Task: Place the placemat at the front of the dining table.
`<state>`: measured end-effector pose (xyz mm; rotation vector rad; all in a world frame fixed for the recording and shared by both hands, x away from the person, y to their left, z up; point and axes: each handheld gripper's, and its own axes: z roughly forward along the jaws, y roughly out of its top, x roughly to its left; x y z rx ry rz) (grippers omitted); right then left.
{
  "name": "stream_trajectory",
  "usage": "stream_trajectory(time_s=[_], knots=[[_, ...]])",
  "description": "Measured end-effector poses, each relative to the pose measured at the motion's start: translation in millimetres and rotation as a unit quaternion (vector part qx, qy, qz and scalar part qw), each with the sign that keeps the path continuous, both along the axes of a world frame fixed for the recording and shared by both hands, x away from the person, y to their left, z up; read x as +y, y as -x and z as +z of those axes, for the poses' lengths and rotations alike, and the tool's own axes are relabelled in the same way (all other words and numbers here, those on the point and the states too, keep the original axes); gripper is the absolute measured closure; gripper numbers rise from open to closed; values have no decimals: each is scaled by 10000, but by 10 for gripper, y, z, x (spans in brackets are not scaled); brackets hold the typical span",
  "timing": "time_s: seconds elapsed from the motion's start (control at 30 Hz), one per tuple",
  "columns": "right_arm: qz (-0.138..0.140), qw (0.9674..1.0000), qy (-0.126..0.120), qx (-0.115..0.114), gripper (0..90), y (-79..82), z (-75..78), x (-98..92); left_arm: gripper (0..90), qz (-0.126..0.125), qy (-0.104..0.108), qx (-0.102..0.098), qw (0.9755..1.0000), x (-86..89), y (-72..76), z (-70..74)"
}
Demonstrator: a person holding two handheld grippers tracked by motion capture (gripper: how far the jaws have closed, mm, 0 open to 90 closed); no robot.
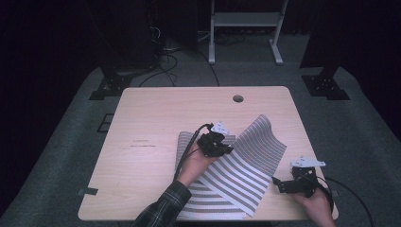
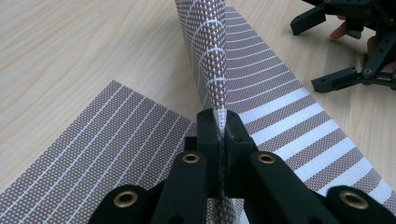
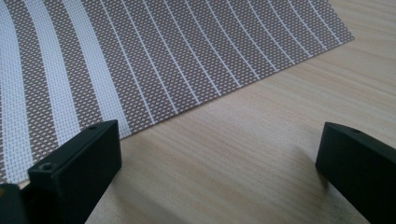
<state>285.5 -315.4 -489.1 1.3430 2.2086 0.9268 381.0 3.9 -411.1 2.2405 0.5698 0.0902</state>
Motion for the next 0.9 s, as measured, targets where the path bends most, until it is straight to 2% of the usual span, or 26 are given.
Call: stream_trajectory(time_s=[0.27, 0.33, 0.53, 0.8, 0.9], knots=[[-1, 10000, 1, -2, 0, 0, 0, 0, 870, 21, 20, 21, 10000, -35, -4, -50], [-2, 10000, -1, 0, 0, 0, 0, 0, 834, 70, 68, 12, 10000, -21, -15, -64], [-7, 10000, -5, 7, 0, 1, 1, 1, 715, 169, -54, -82, 9998, 27, -34, -58], [-12, 10000, -9, 14, 0, 2, 1, 2, 669, 302, -92, -143, 9994, 106, -52, -59], [-10, 10000, -9, 12, 0, 1, 1, 2, 609, 367, -92, -202, 9991, 157, -62, -40]])
